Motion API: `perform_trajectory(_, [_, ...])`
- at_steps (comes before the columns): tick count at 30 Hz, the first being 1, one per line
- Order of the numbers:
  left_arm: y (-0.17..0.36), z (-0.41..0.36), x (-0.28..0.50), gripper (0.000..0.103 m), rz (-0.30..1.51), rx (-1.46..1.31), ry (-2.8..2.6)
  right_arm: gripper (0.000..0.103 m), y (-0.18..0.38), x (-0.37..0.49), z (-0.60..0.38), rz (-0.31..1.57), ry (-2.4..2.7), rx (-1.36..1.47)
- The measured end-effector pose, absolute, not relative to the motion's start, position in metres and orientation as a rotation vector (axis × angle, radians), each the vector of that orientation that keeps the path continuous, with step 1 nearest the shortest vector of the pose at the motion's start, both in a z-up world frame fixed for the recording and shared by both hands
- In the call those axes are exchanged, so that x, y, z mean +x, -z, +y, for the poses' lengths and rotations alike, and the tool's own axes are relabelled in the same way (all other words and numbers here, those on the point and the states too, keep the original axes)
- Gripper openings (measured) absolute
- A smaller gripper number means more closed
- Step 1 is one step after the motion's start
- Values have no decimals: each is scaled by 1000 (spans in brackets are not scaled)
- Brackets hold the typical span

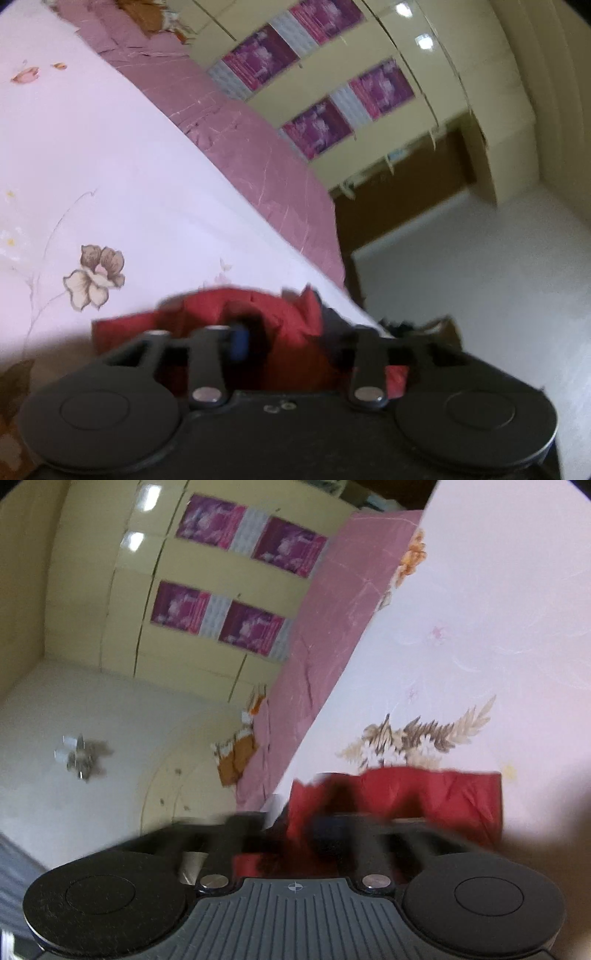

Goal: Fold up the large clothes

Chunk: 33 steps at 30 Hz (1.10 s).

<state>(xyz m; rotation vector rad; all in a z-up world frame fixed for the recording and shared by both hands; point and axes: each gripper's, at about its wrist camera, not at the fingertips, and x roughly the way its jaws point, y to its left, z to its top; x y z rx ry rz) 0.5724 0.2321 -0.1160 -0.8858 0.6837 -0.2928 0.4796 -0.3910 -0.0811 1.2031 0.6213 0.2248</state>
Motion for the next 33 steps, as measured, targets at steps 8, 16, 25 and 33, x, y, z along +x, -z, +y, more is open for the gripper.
perform_trajectory(8, [107,257,576,83,630,-808,231,83,71,490,-384,649,-215,936])
perform_trajectory(16, [115,213,617,61,901,-451,273,76,91,521,-323,821,-143,484])
perform_trajectory(25, [100,189,617,7,752,-232,305,5,94,522,-298,722,-107,272])
perform_trajectory(33, [125,171,622,8,829,-178,232,5,138,535,-282,793,-66,182])
